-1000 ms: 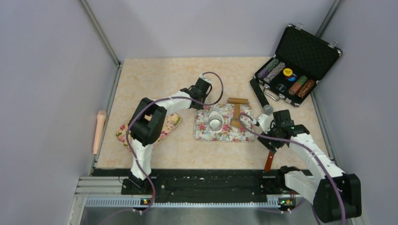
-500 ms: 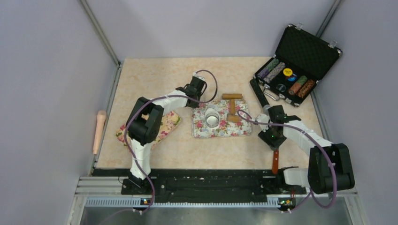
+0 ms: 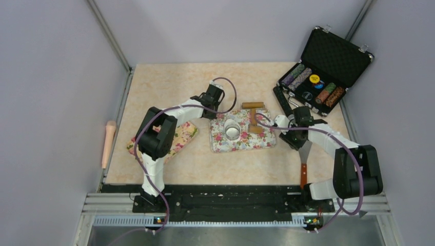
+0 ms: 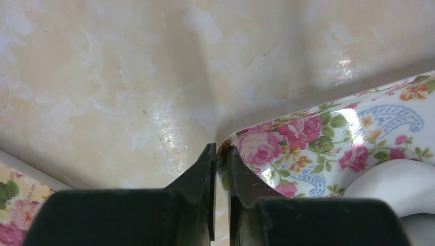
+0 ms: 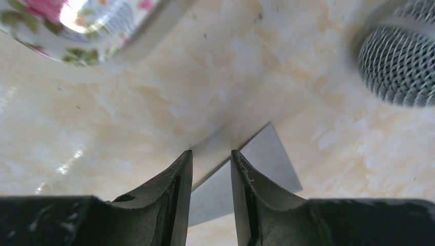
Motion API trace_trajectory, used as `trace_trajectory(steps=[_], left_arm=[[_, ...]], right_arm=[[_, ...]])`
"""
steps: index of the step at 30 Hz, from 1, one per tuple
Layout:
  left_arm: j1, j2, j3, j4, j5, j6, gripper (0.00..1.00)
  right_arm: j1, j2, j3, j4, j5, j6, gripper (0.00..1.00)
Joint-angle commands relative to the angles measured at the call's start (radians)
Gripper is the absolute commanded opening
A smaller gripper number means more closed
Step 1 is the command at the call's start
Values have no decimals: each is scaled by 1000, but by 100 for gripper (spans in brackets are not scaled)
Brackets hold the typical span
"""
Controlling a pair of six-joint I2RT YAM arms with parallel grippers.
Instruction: Roll out the dumpling wrappers from the dough
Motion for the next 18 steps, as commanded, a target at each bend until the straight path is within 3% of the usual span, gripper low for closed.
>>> trace_trajectory(steps=[1, 3, 6, 11, 18], left_arm=[[5, -50, -10, 7, 2, 9, 11], [4, -49, -4, -5, 3, 9, 11], [5, -61, -17, 9, 8, 12, 11], [5, -66, -12, 2, 19, 8, 11], [4, -83, -24, 5, 23, 9, 12]], right_arm=[[-4, -61, 51, 61, -172, -57, 34], [4, -98, 93, 33, -103, 30, 42], [3, -128, 155, -136, 8, 118, 57], [-8, -219, 53, -318, 68, 124, 82], [-20, -285, -24, -384, 96, 125, 84]])
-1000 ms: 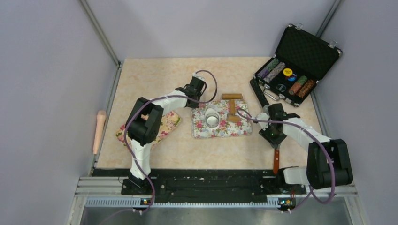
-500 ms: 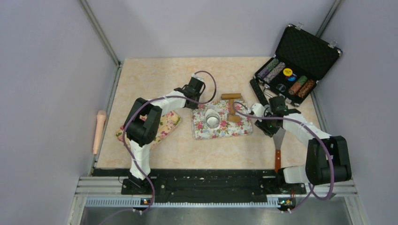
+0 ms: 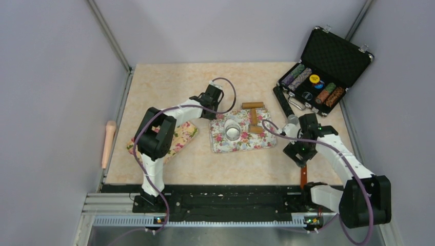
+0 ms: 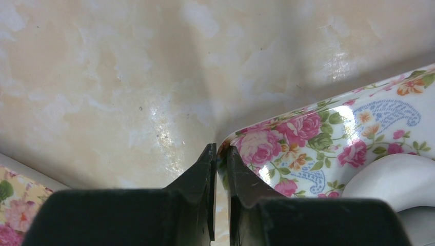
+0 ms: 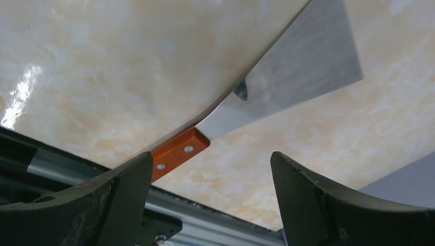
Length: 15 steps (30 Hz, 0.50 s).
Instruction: Roll out the dumpling wrappers from the dough
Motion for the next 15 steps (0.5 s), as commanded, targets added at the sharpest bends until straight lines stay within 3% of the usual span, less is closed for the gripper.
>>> trace_trajectory(steps=[1, 15], left_arm=[[2, -79, -17, 11, -9, 9, 12], [3, -136, -37, 29, -49, 27, 12]], right_arm=[[-25, -21, -10, -72, 32, 21, 84], [-120, 287, -11, -99, -80, -71, 79]])
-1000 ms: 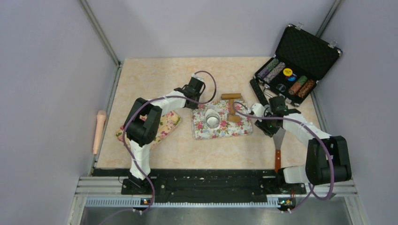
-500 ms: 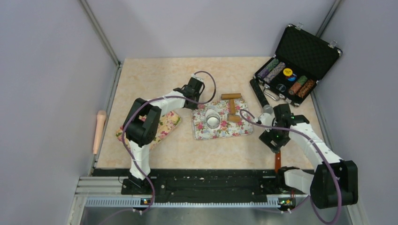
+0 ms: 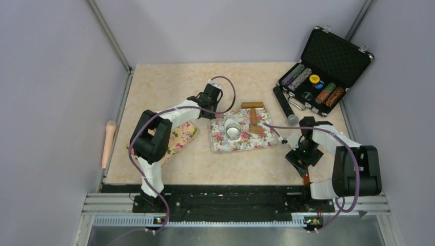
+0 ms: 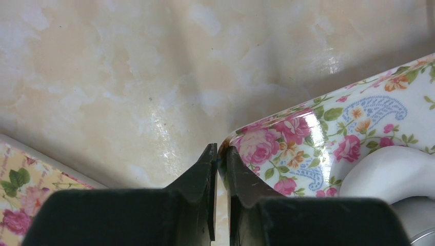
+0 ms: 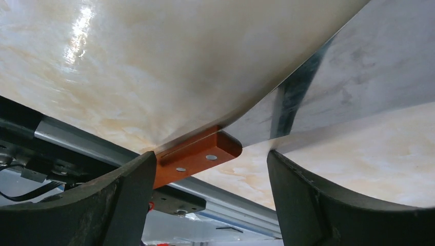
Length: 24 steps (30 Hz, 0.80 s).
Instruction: Roll out the dumpling wrappers from the dough
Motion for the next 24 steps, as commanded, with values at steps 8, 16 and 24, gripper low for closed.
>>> trace_trajectory(steps=[8, 16, 24], left_arm=[[3, -73, -14, 40, -45, 29, 12], [1, -62, -13, 35, -46, 32, 13], [3, -29, -2, 29, -39, 41, 43]], right_arm=[[-56, 92, -21, 70, 0, -8, 48], [-57, 39, 20, 123, 17, -7, 0], [-56, -209, 181, 85, -76, -73, 0]])
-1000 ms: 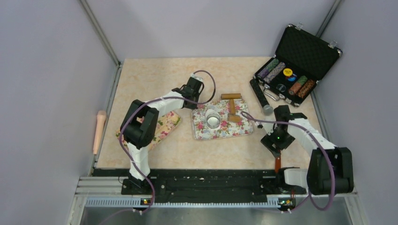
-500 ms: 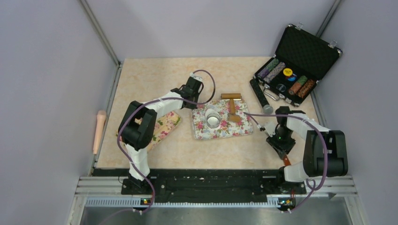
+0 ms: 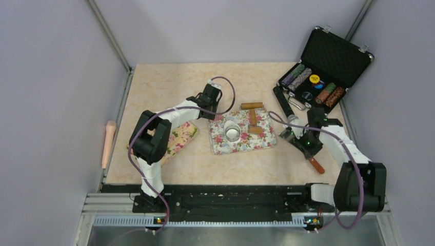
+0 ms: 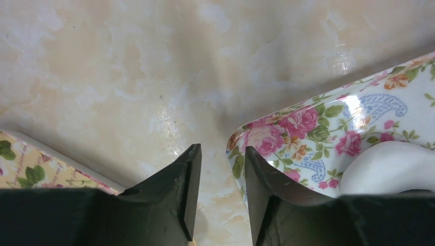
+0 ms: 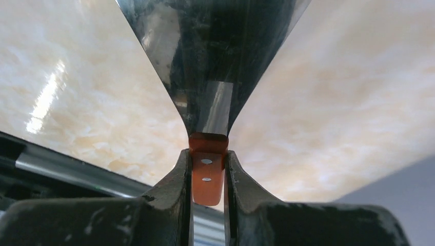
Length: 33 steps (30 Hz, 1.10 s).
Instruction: Roll out the dumpling wrappers from the dough
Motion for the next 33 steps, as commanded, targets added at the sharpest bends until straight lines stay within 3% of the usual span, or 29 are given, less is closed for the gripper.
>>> trace_trajectory(steps=[1, 6, 13, 14, 21, 25, 33], left_arm=[[2, -8, 15, 25, -19, 14, 46], [9, -37, 54, -3, 63, 35, 52], [20, -351, 53, 17, 635, 254, 57], [20, -386, 51, 28, 691, 260, 68], [20, -412, 85, 73, 983, 91, 77], [14, -355, 89, 145, 1041, -20, 81], [-19, -243, 148, 133, 1058, -66, 82]], right_arm=[[-6, -159, 145, 25, -115, -45, 0], [14, -266, 259, -21, -258, -53, 0], [220, -375, 241, 125, -302, 6, 0], [242, -379, 229, 154, -306, 15, 0], [370, -350, 165, 304, -273, 62, 0], [430, -333, 143, 348, -282, 94, 0], [459, -330, 154, 349, -287, 101, 0]])
